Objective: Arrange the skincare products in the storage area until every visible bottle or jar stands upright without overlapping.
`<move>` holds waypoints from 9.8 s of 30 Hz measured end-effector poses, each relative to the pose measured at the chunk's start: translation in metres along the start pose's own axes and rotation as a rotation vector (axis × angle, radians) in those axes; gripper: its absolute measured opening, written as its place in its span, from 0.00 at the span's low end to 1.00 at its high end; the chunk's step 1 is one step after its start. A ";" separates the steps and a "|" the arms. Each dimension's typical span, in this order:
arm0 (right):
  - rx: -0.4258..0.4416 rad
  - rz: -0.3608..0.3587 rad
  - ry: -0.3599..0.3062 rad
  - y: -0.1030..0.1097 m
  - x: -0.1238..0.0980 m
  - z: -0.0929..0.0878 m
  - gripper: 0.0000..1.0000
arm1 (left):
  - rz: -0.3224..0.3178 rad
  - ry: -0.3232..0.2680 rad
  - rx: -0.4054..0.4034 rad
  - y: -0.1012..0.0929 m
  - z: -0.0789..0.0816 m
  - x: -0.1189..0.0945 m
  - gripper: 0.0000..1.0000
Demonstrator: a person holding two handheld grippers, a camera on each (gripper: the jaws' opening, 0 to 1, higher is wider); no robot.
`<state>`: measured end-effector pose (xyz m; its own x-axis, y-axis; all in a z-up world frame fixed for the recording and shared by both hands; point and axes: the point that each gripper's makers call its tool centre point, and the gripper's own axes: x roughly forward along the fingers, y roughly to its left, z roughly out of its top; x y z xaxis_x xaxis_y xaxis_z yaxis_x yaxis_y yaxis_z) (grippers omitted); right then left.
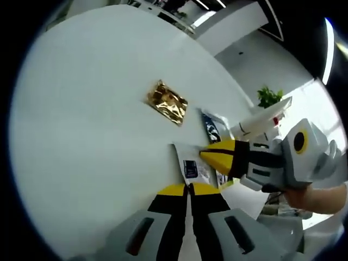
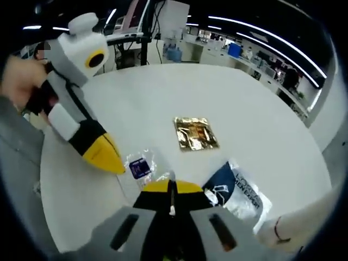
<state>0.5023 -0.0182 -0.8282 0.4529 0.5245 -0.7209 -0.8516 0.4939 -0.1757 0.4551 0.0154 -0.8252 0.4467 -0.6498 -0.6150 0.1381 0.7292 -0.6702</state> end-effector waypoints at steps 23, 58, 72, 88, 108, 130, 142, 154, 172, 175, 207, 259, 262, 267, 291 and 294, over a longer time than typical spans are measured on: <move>-0.034 0.000 0.002 0.001 0.000 0.000 0.01 | 0.088 -0.025 0.648 -0.025 0.019 -0.004 0.12; -0.071 -0.013 -0.031 -0.005 -0.004 0.002 0.09 | 0.192 0.023 0.924 -0.014 0.012 0.022 0.26; -0.021 -0.012 -0.067 -0.003 -0.013 0.000 0.15 | 0.196 0.027 0.923 -0.014 0.013 0.021 0.26; 0.111 -0.046 -0.101 -0.016 -0.034 -0.012 0.21 | 0.187 0.030 0.915 -0.018 0.011 0.022 0.21; 0.168 -0.011 -0.117 0.000 -0.051 -0.021 0.41 | 0.193 0.026 0.905 -0.022 0.013 0.014 0.29; 0.333 -0.010 -0.196 0.010 -0.103 -0.038 0.65 | 0.217 0.002 0.837 -0.024 0.002 -0.015 0.62; 0.404 -0.081 -0.221 0.001 -0.140 -0.058 0.76 | 0.200 -0.004 0.794 -0.035 -0.009 -0.030 0.77; 0.460 -0.164 -0.257 -0.016 -0.177 -0.068 0.86 | 0.190 -0.034 0.716 -0.041 -0.016 -0.051 0.85; 0.522 -0.213 -0.283 -0.019 -0.199 -0.085 1.00 | 0.205 -0.021 0.713 -0.041 -0.021 -0.069 0.97; 0.526 -0.219 -0.284 -0.020 -0.199 -0.086 1.00 | 0.203 -0.015 0.720 -0.042 -0.019 -0.069 0.97; 0.572 -0.246 -0.276 -0.027 -0.200 -0.098 1.00 | 0.296 0.193 0.829 -0.011 0.035 -0.033 0.97; 0.613 -0.270 -0.234 -0.031 -0.198 -0.110 1.00 | 0.402 0.276 0.719 0.020 0.107 0.053 0.55; 0.618 -0.270 -0.234 -0.031 -0.198 -0.110 1.00 | 0.405 0.275 0.722 0.021 0.108 0.053 0.54; 0.620 -0.267 -0.234 -0.031 -0.198 -0.109 1.00 | 0.403 0.272 0.726 0.018 0.106 0.053 0.50; 0.628 -0.273 -0.259 -0.033 -0.201 -0.107 1.00 | 0.443 0.165 0.420 0.004 0.106 0.041 0.35; 0.629 -0.274 -0.263 -0.033 -0.201 -0.106 1.00 | 0.452 0.143 0.370 0.002 0.105 0.041 0.35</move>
<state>0.4111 -0.2134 -0.7483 0.7435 0.4356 -0.5074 -0.4224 0.8941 0.1486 0.5663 0.0128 -0.8078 0.4129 -0.2611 -0.8725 0.2722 0.9496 -0.1554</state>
